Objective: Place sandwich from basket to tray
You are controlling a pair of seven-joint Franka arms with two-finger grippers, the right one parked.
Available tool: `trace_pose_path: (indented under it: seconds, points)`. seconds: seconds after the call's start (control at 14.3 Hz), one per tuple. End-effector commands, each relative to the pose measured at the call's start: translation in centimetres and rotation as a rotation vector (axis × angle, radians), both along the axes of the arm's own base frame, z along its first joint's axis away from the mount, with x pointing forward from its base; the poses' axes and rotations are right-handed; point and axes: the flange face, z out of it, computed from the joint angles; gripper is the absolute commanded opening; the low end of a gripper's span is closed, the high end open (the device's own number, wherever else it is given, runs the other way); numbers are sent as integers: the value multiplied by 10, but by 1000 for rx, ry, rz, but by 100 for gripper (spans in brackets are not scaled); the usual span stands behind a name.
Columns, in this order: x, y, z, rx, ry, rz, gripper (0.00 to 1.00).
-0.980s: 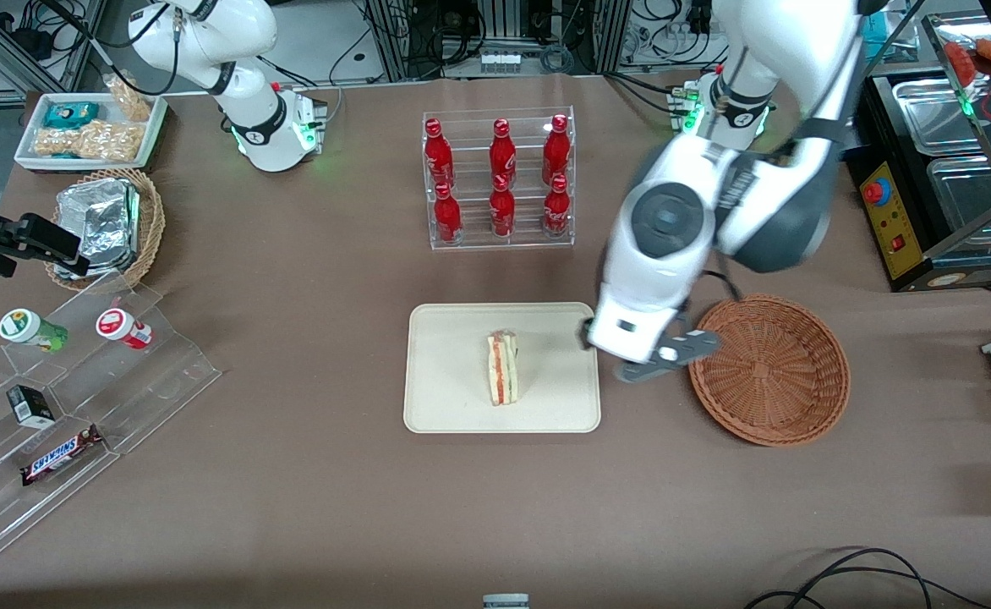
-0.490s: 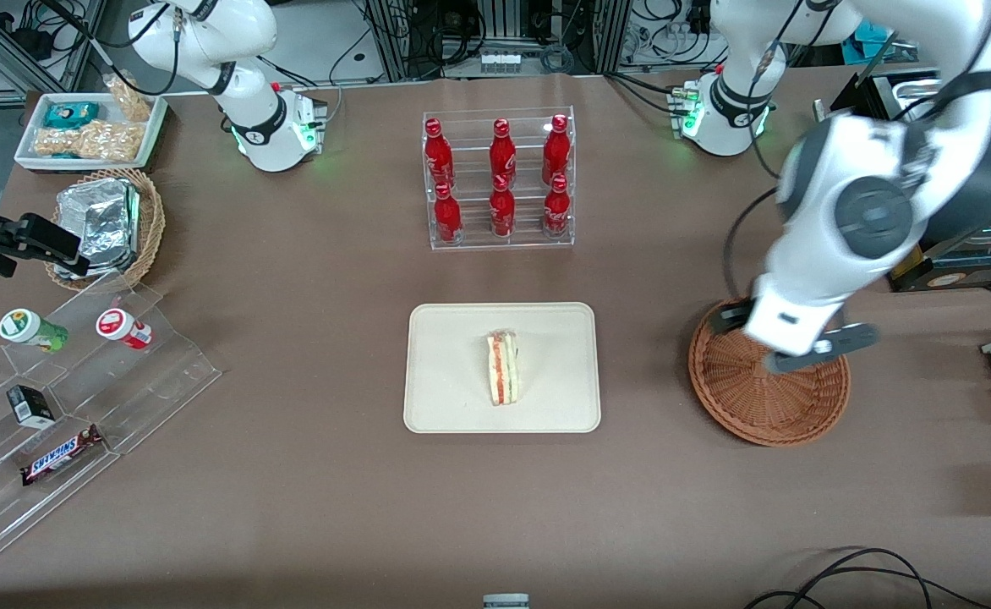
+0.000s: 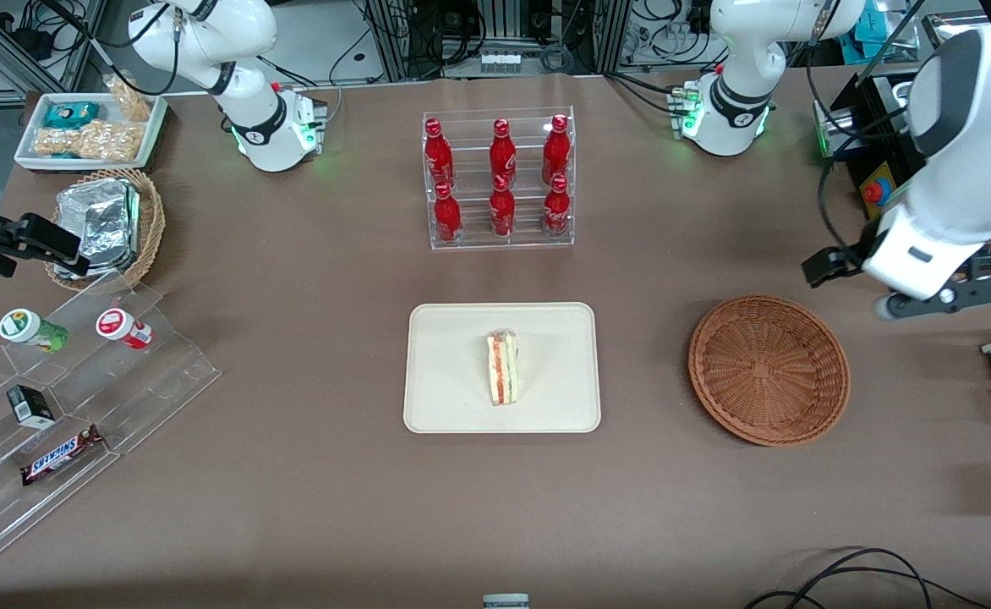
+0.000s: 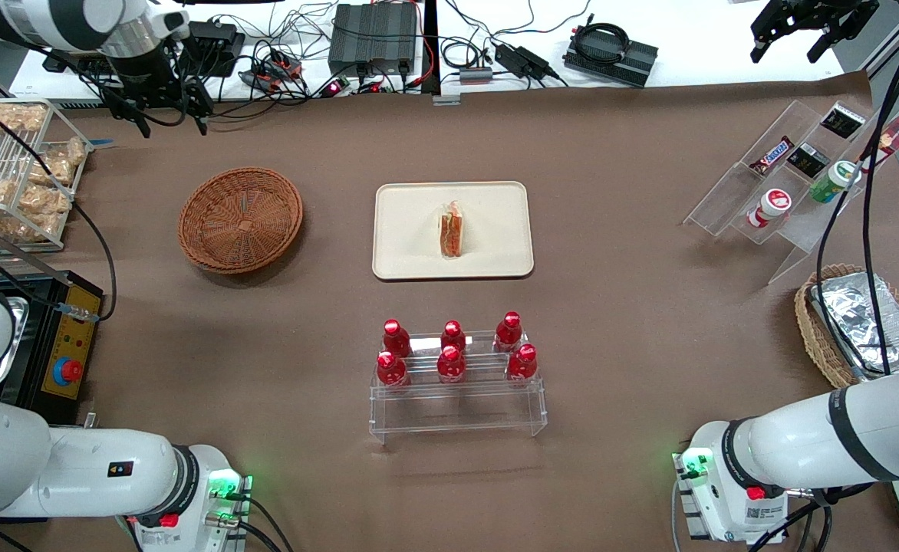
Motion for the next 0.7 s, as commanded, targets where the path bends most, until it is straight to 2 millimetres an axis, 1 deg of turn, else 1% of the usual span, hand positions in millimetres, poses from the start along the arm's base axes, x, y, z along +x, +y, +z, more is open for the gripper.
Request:
trace_pose_path:
  seconds: [0.0, 0.07, 0.21, 0.42, 0.49, 0.56, 0.63]
  points:
    - [-10, 15, 12, -25, -7, -74, 100]
    - [-8, 20, 18, -29, -17, -102, 100]
    - [-7, 31, 23, -33, -31, -108, 100]
    - [-4, 26, 28, -62, -49, -110, 100]
    - [-3, 23, 27, -61, -57, -115, 100]
    - [-2, 16, 27, -60, -64, -130, 100]
    - [-2, 18, 28, -60, -66, -125, 100]
